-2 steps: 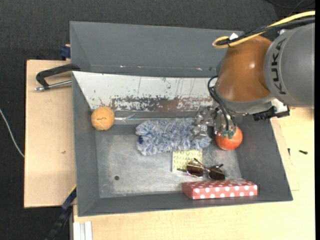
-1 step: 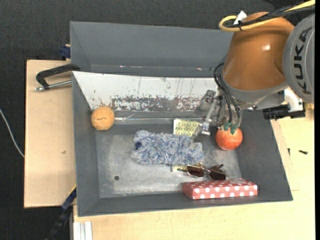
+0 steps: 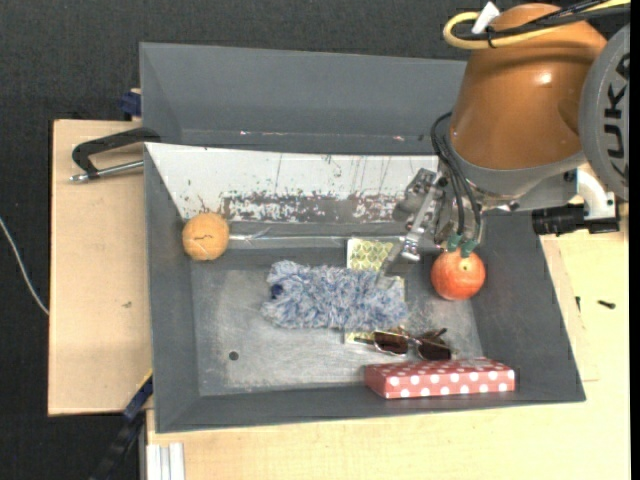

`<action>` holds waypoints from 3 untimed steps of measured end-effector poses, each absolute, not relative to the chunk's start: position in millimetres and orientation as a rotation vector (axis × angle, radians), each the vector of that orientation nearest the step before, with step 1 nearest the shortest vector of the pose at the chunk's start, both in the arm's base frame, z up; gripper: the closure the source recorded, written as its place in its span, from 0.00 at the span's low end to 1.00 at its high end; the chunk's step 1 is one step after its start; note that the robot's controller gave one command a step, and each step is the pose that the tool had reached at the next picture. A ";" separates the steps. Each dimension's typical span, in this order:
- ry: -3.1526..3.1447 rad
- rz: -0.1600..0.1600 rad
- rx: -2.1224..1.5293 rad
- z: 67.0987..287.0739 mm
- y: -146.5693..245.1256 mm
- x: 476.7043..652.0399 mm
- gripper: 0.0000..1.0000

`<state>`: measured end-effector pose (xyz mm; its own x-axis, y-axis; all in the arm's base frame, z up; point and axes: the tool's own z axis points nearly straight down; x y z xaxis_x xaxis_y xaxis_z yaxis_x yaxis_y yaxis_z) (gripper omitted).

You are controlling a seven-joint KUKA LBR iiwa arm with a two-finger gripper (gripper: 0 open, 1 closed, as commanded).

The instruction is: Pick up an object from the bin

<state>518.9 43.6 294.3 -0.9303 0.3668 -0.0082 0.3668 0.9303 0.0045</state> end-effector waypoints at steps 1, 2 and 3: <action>3.060 0.004 0.676 238.7 36.3 526.1 0.00; 3.073 0.003 0.626 179.0 62.4 526.3 0.00; 3.115 0.004 0.195 138.2 66.5 571.4 0.00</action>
Offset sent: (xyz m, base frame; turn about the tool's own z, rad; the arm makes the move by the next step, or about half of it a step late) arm 0.0054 0.0814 -0.2161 -0.1370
